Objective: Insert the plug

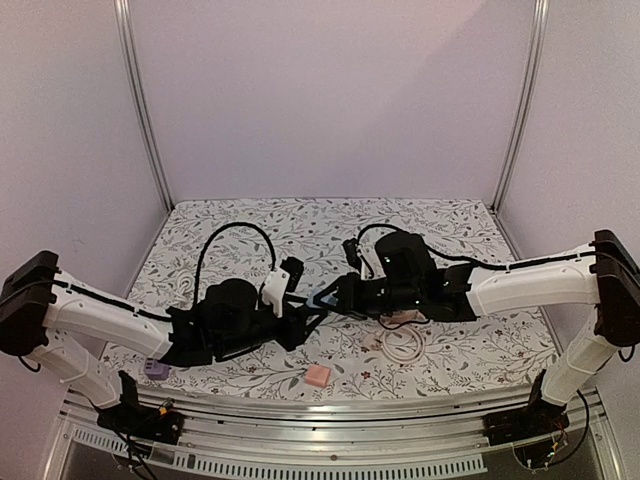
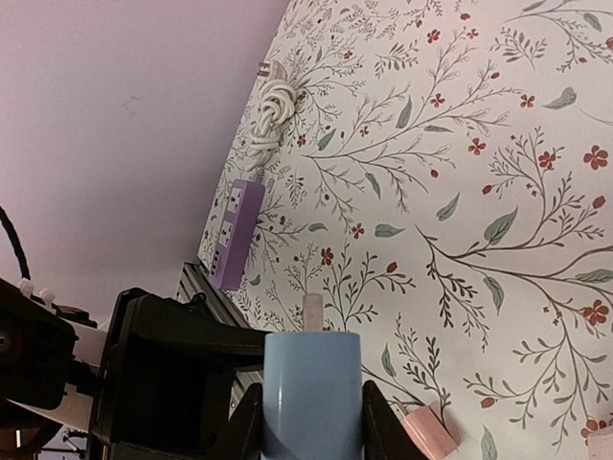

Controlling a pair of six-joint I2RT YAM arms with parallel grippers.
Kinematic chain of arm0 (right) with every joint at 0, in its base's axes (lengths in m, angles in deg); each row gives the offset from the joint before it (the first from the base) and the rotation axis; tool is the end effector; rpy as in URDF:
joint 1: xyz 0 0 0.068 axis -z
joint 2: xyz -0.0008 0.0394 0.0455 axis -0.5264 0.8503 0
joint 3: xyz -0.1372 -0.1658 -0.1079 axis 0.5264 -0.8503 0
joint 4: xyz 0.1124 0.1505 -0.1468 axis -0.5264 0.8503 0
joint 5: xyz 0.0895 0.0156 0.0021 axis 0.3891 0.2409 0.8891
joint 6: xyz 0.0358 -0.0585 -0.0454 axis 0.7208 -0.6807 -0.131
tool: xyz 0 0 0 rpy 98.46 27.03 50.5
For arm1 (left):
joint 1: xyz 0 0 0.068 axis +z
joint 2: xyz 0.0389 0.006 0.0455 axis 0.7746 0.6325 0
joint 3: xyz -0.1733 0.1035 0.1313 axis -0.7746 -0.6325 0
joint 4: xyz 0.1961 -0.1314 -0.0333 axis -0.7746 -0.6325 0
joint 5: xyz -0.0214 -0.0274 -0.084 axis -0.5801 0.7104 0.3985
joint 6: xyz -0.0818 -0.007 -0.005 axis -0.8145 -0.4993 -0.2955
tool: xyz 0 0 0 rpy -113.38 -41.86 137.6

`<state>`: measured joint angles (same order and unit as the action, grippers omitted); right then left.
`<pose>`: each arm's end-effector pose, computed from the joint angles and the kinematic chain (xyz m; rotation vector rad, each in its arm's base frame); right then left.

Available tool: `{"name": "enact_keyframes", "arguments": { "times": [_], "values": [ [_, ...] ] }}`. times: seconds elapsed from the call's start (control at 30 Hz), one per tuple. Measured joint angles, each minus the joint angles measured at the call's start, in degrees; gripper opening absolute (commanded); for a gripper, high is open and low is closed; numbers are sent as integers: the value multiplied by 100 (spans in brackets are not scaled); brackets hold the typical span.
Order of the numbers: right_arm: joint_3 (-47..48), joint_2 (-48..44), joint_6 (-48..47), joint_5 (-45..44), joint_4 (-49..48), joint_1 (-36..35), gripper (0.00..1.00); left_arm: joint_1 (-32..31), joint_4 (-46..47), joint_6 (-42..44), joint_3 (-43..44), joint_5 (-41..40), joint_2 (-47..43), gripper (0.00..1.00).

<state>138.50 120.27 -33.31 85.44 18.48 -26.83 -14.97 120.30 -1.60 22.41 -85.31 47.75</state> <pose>0.1796 0.3230 0.1927 -0.2127 2.3658 1.3444 0.1455 -0.2803 0.1700 0.5796 1.8778 -0.7937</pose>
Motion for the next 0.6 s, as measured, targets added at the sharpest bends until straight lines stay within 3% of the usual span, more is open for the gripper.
{"name": "enact_keyframes", "arguments": {
  "times": [0.13, 0.27, 0.3, 0.6],
  "values": [
    [-22, 2, -22, 4, -11, 2, 0, -28, 17, 0, 0, -46, 33, 54],
    [-20, 2, -90, -20, 15, 2, 0, -50, 0, 105, 0, 7, 44, 85],
    [-11, 2, -127, -55, 70, -2, 0, -61, -33, 166, 2, 46, 42, 98],
    [352, -116, -992, -278, 1491, 103, 0, -92, -824, 1368, -66, 470, -608, 99]
  ]
}}
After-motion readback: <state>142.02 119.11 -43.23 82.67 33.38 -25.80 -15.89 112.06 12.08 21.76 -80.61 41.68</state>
